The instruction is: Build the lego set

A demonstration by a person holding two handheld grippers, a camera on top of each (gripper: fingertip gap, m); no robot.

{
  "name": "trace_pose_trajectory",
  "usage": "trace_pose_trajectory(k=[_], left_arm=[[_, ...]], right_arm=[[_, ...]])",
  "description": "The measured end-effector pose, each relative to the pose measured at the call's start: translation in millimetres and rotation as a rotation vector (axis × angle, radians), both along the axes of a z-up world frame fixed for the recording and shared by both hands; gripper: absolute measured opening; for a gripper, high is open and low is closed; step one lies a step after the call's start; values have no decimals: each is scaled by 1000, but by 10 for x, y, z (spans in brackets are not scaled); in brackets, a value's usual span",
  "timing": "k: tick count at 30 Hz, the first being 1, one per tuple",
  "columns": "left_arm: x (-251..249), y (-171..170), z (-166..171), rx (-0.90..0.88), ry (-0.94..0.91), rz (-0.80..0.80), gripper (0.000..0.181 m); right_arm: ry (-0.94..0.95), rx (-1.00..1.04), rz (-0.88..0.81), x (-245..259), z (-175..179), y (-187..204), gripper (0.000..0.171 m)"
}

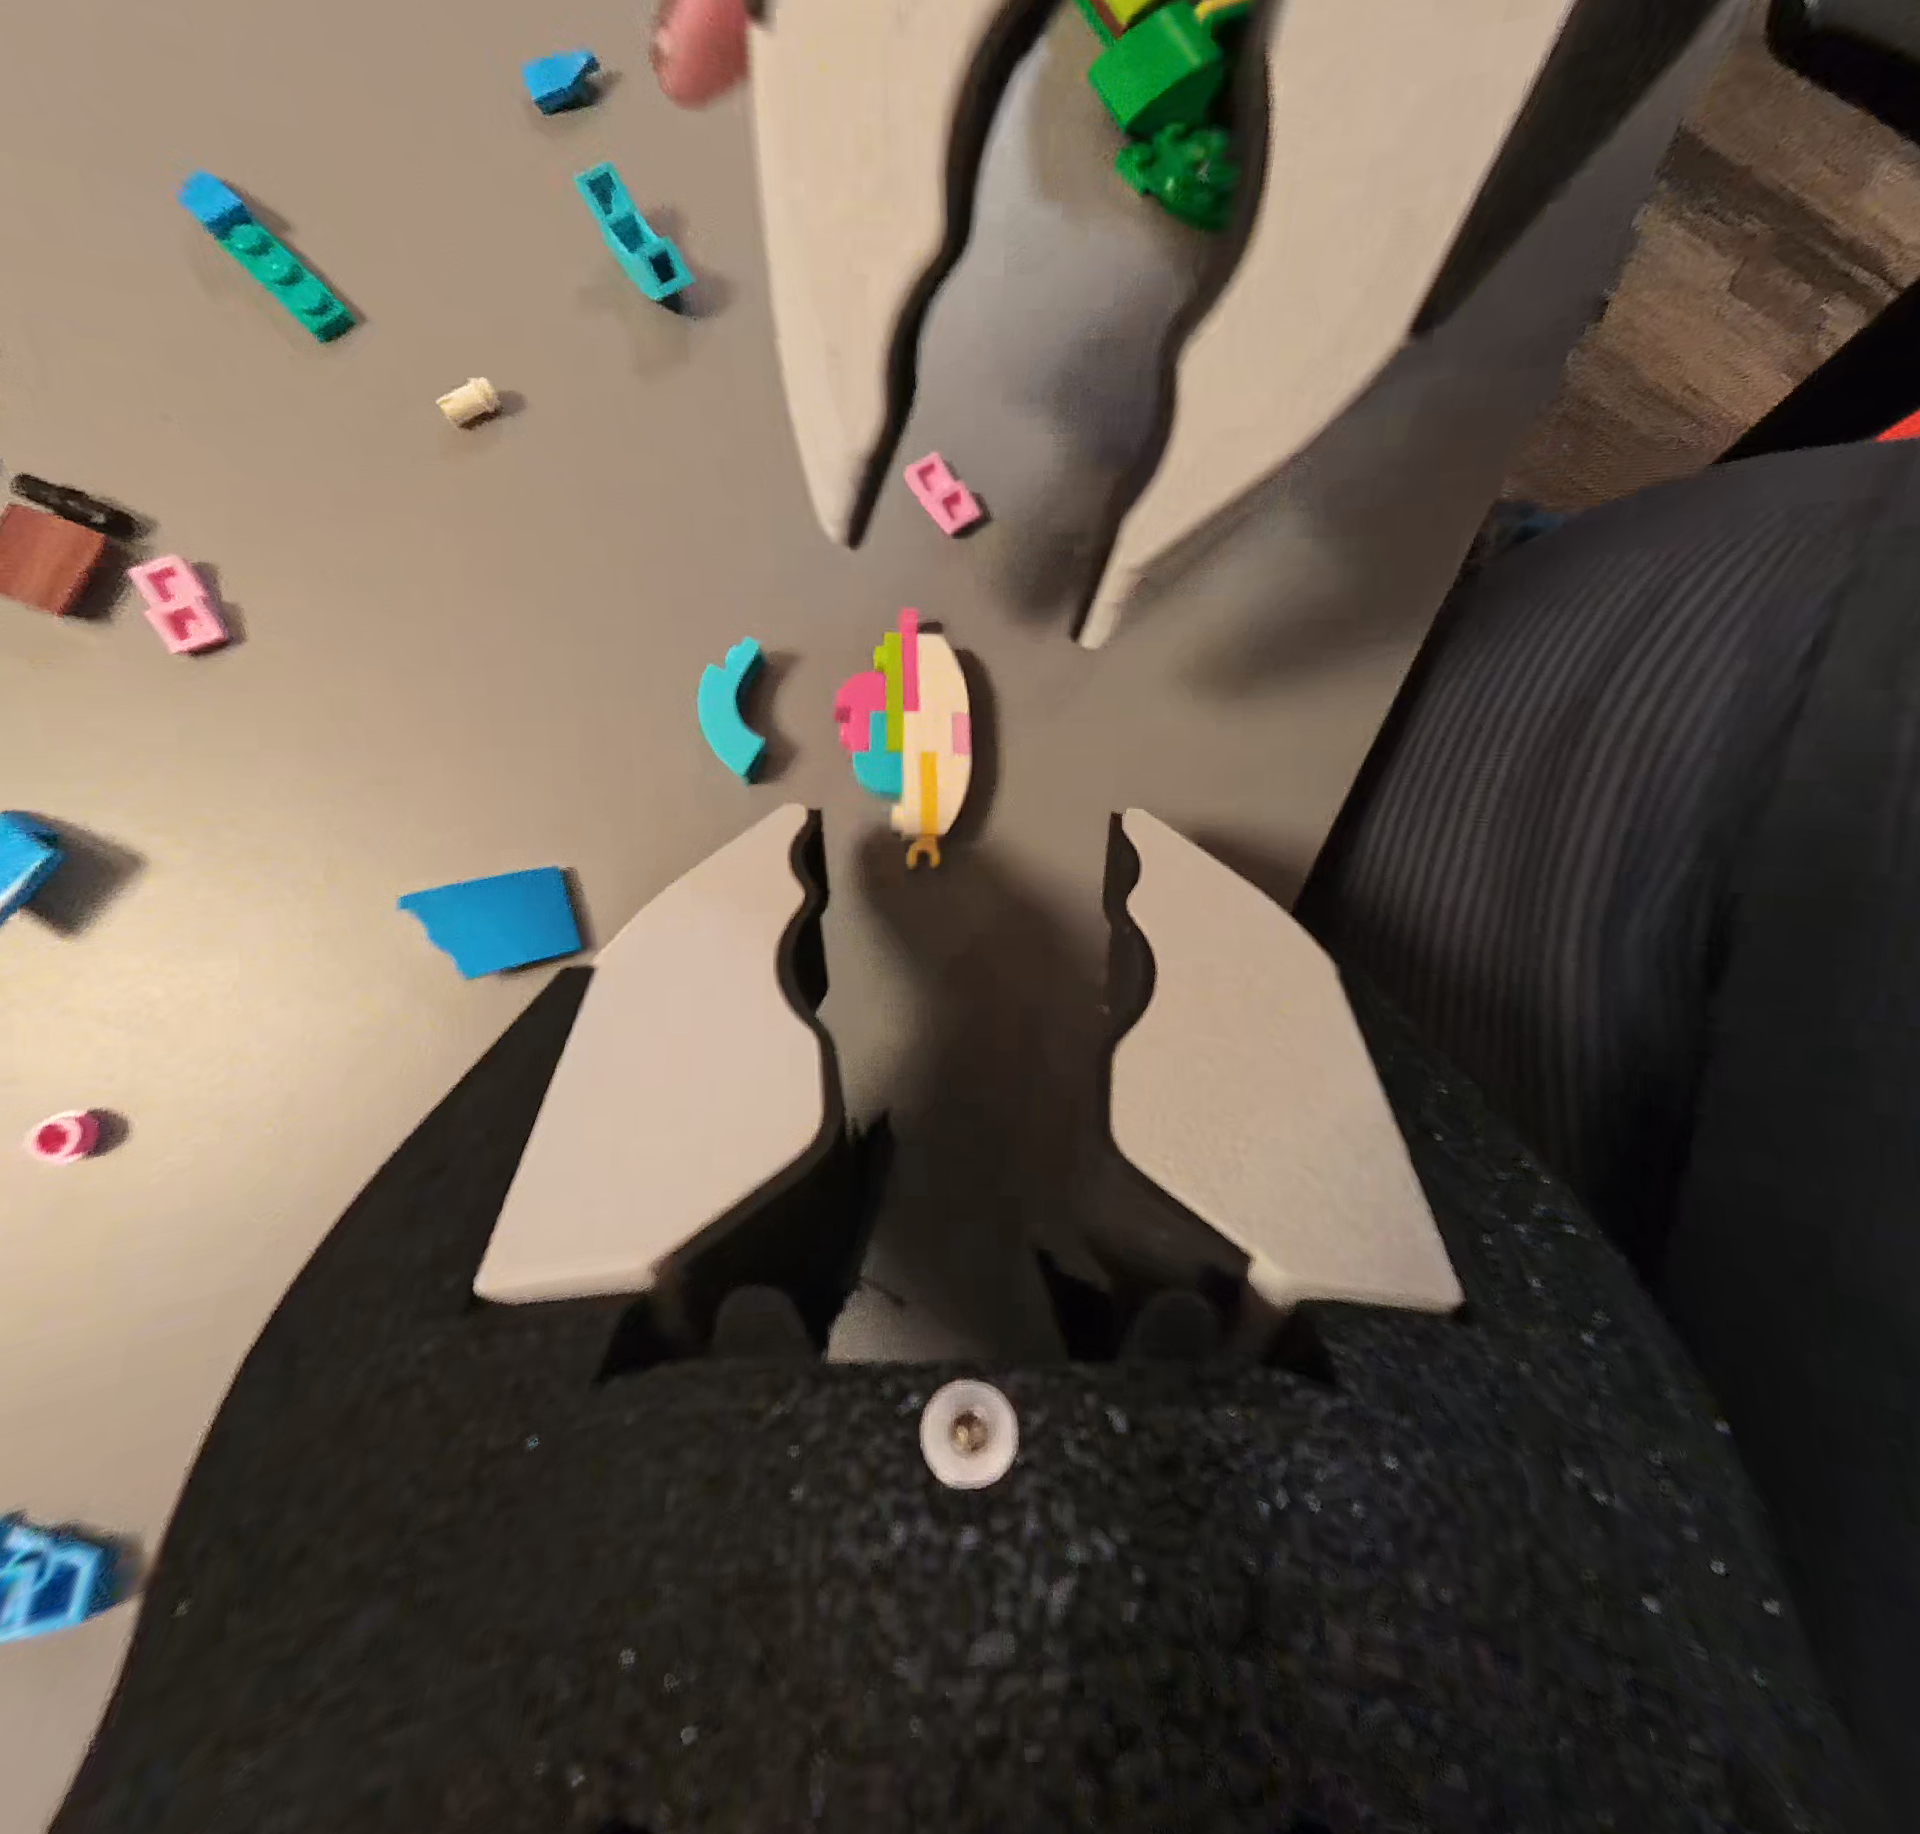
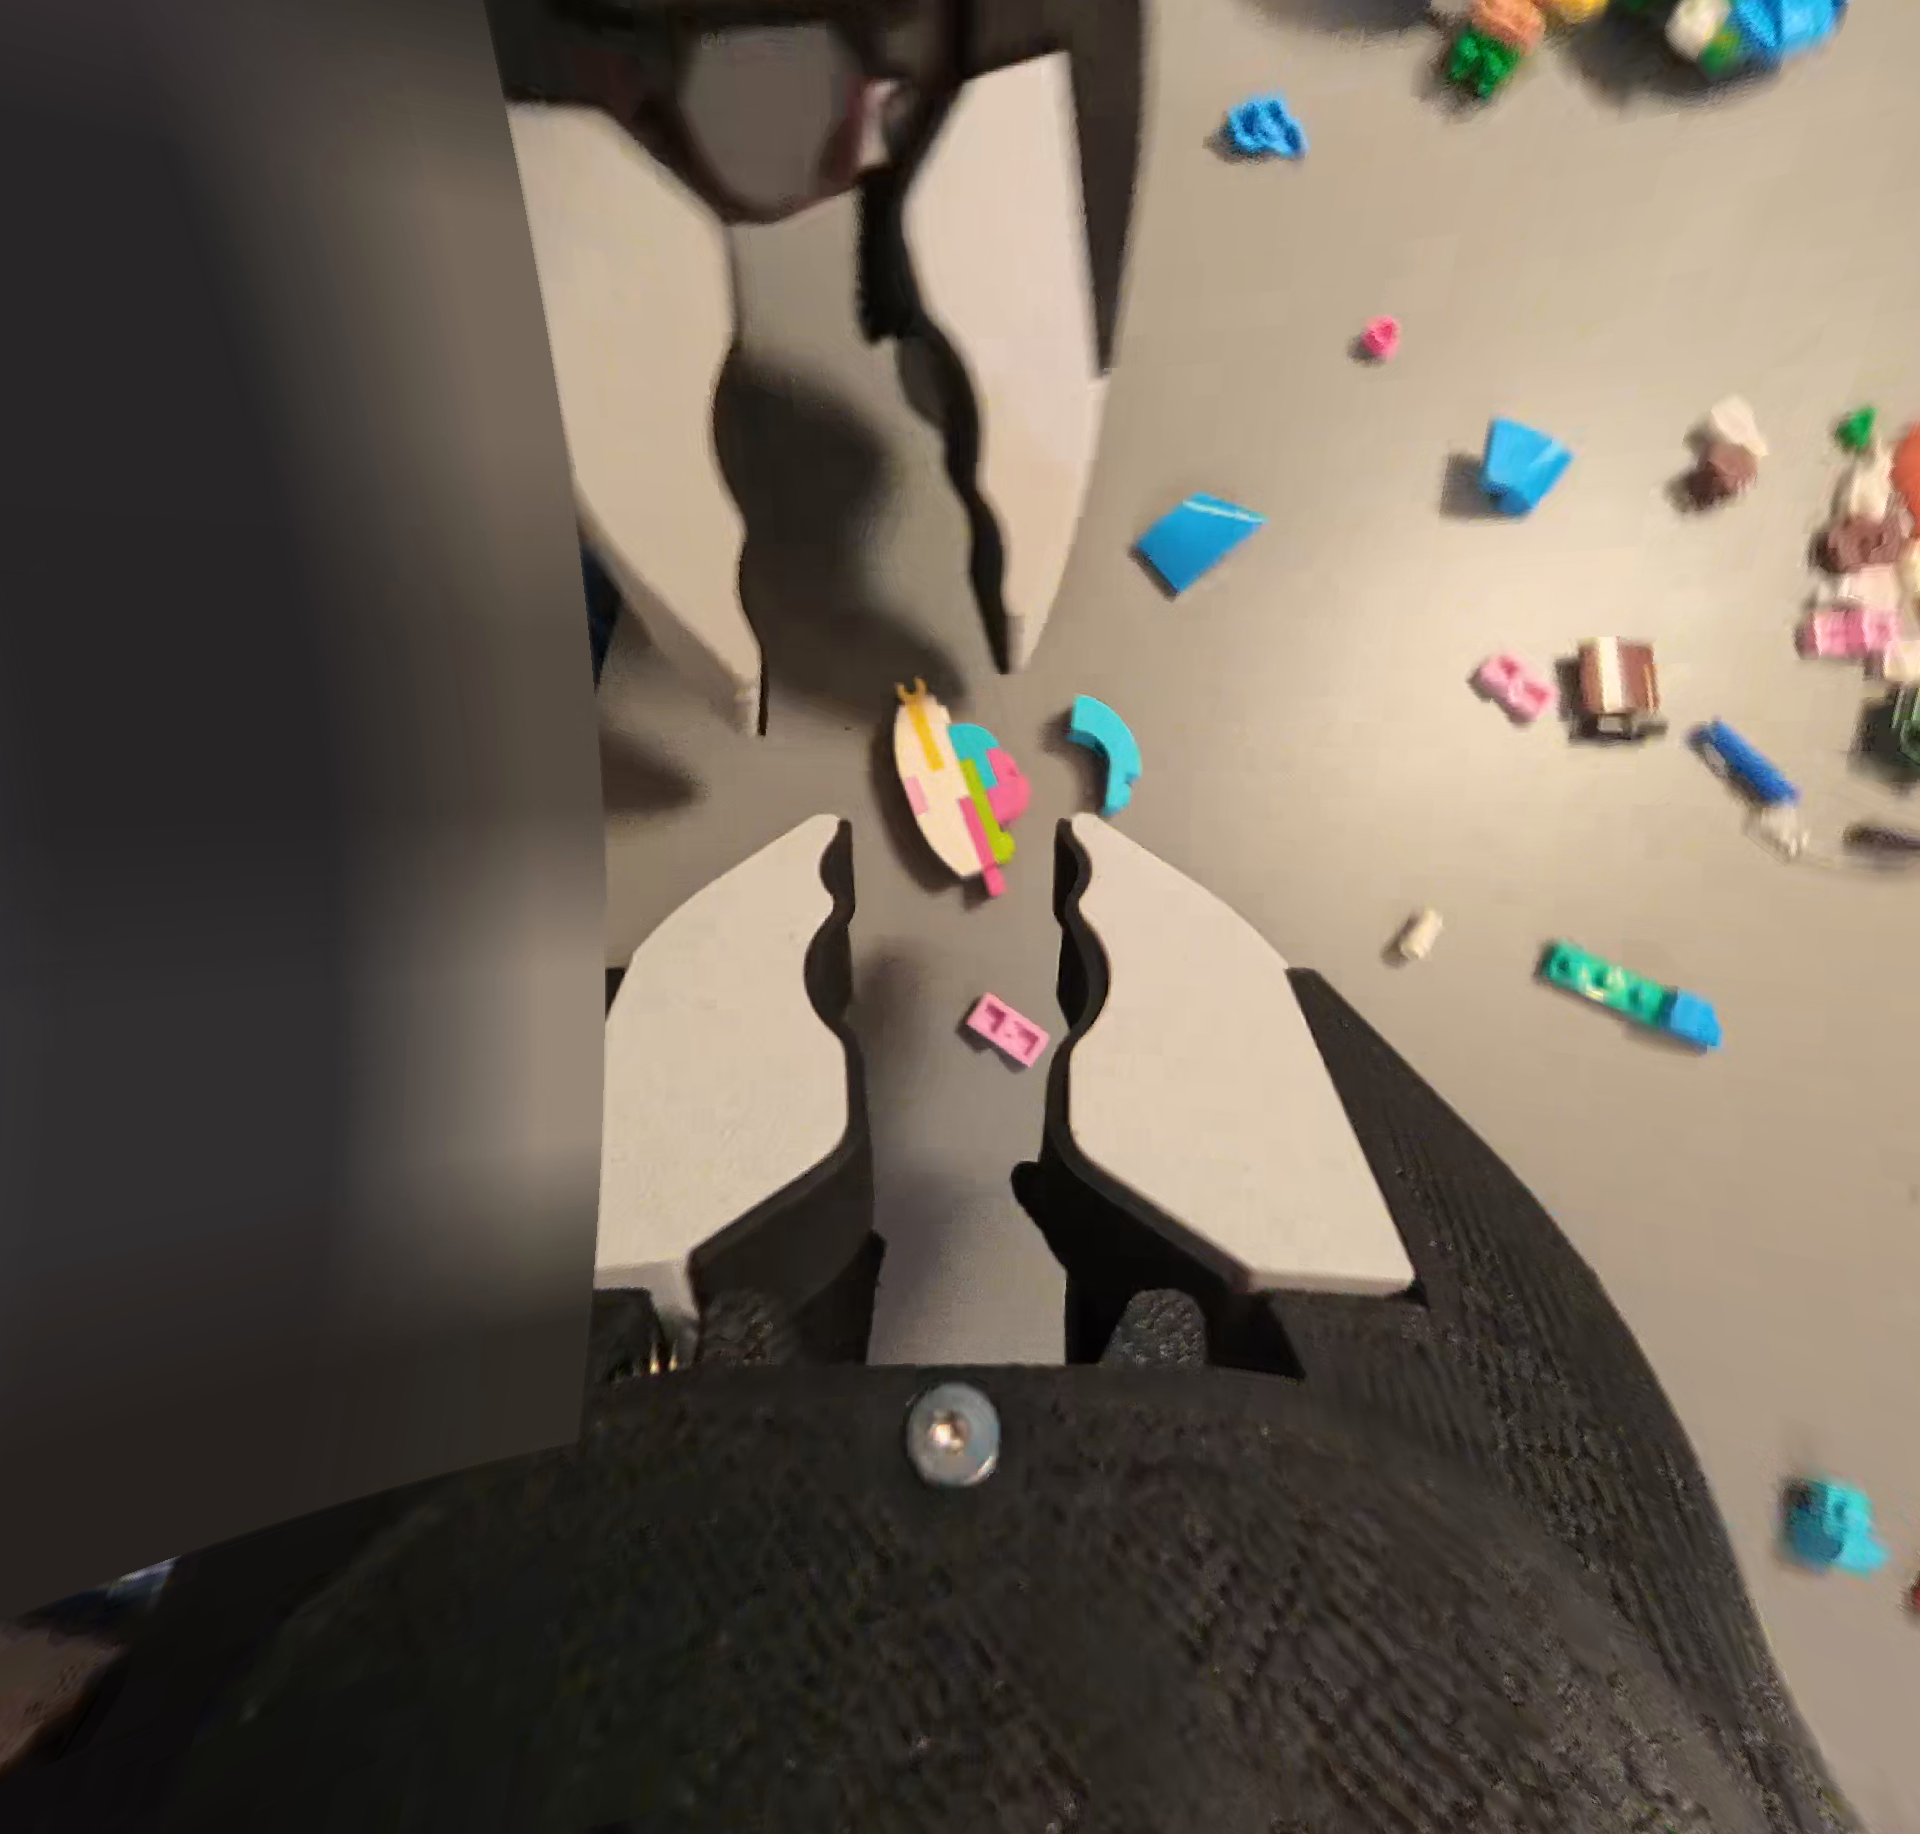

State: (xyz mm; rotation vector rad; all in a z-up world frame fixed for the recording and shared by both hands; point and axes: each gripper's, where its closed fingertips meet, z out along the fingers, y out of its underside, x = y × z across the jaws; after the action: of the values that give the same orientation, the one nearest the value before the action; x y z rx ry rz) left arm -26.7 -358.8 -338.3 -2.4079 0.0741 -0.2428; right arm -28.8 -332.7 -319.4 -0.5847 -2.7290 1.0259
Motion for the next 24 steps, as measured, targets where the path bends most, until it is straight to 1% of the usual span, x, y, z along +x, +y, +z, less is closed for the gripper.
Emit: trace_pose_trajectory(k=[3, 7, 9, 13, 19, 24], left_arm=[[-124, -22, 41, 29, 3, 5, 58], [-193, -13, 16, 47, 24, -27, 71], [-216, 11, -30, 47, 64, -43, 77], [-220, 80, -94, 67, 102, -69, 84], [-211, 197, -146, 74, 95, -88, 82], [-195, 222, -142, 73, 99, -104, 70]], right_arm=[[78, 85, 79, -12, -102, -44, 36], [91, 163, 118, -57, -259, -56, 36], [93, 171, 112, -89, -289, -60, 36], [92, 173, 39, -141, -296, -9, 24], [54, 138, -130, -179, -299, 43, 21], [25, 120, -253, -208, -296, 64, 21]])
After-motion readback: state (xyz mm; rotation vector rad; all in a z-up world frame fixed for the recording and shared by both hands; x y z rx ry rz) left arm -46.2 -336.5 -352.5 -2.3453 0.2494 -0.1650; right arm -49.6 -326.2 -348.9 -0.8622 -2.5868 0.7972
